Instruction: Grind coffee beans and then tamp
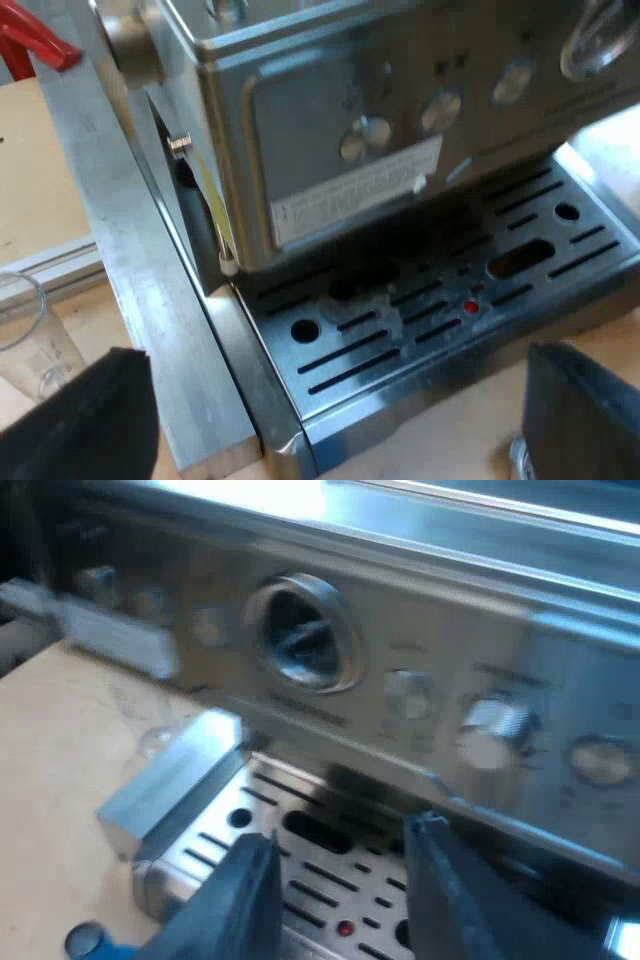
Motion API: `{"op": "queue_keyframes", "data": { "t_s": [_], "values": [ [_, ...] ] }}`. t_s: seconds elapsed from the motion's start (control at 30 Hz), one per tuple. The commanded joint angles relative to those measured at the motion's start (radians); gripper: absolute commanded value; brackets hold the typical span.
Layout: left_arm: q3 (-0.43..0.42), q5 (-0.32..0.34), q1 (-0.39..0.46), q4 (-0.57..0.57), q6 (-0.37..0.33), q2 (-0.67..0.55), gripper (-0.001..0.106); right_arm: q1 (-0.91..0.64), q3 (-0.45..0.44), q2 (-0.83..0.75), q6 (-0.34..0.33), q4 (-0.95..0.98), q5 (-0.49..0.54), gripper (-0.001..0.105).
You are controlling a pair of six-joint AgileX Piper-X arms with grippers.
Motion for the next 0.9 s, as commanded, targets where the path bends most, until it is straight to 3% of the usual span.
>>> {"op": "queue_keyframes", "data": {
  "t_s": [0.03, 0.33, 0.6, 0.8, 0.9],
  "values": [
    [-0.043, 0.071, 0.112, -0.016, -0.044, 0.024, 0.076, -0.056, -0.014, -0.032, 0.043, 0.021, -0.008, 0.033],
    [-0.044, 0.071, 0.194, -0.014, -0.052, 0.026, 0.076, -0.342, -0.014, -0.199, 0.04, 0.281, -0.034, 0.033],
    [-0.044, 0.071, 0.27, 0.021, -0.056, 0.026, 0.076, -0.682, -0.014, -0.305, -0.054, 0.449, -0.19, 0.033],
    [-0.044, 0.064, 0.27, 0.087, -0.056, 0.004, 0.076, -0.943, -0.014, -0.334, -0.124, 0.493, -0.408, 0.033],
    [-0.044, 0.044, 0.27, 0.1, -0.056, -0.037, 0.076, -1.018, -0.014, -0.371, -0.168, 0.508, -0.439, 0.033]
  ]
}}
